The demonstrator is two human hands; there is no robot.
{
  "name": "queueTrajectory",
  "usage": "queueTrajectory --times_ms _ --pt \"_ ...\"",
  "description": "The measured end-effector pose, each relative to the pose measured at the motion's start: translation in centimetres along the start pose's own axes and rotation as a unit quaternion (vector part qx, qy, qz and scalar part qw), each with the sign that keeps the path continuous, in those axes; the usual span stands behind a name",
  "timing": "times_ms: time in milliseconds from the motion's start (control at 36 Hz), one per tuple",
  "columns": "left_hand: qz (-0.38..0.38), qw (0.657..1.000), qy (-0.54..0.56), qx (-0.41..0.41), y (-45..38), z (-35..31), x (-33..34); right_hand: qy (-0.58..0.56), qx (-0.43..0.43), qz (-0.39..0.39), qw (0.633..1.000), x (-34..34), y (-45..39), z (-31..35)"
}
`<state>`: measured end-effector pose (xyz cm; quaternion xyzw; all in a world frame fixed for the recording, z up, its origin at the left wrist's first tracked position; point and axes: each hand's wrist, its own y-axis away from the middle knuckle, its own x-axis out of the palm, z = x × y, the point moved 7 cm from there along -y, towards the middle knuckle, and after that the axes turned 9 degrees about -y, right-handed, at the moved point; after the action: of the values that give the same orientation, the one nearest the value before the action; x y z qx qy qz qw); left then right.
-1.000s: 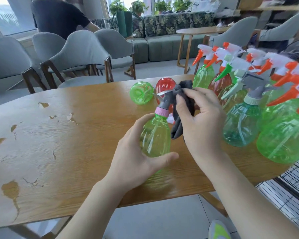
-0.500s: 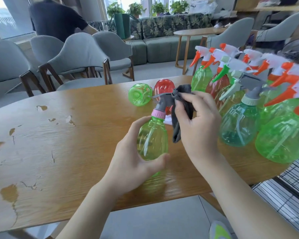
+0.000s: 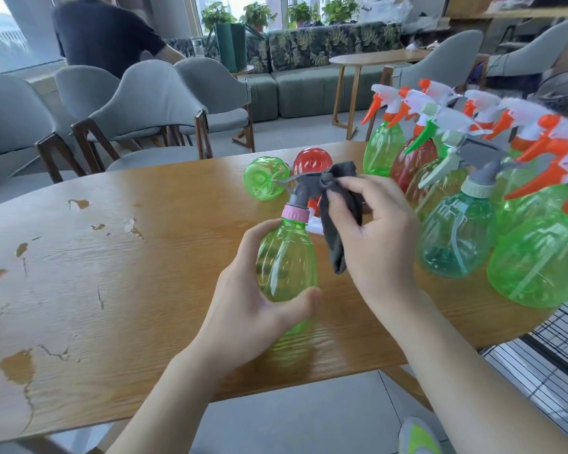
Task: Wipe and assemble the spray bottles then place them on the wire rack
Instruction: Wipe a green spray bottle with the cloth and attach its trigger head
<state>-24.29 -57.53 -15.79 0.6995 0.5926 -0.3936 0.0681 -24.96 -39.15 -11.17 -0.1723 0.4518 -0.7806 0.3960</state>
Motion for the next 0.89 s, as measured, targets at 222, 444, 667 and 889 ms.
queueTrajectory --times_ms 222,444,667,889 --pt "0.002 1.000 -0.012 0.003 0.2 -0.2 0.1 -0.027 -0.029 -0.073 0.997 -0.9 0.5 0.8" --pt "-0.010 1.000 0.006 -0.025 0.2 0.7 0.0 -0.040 -0.051 0.028 0.998 1.0 1.3 1.7" --pt "-0.005 1.000 0.003 -0.012 0.5 0.5 0.2 -0.031 0.043 -0.096 0.994 -0.9 0.1 -0.1" --pt "-0.025 1.000 -0.009 -0.011 0.7 0.3 0.1 -0.031 0.012 -0.063 0.997 0.5 1.4 0.2"
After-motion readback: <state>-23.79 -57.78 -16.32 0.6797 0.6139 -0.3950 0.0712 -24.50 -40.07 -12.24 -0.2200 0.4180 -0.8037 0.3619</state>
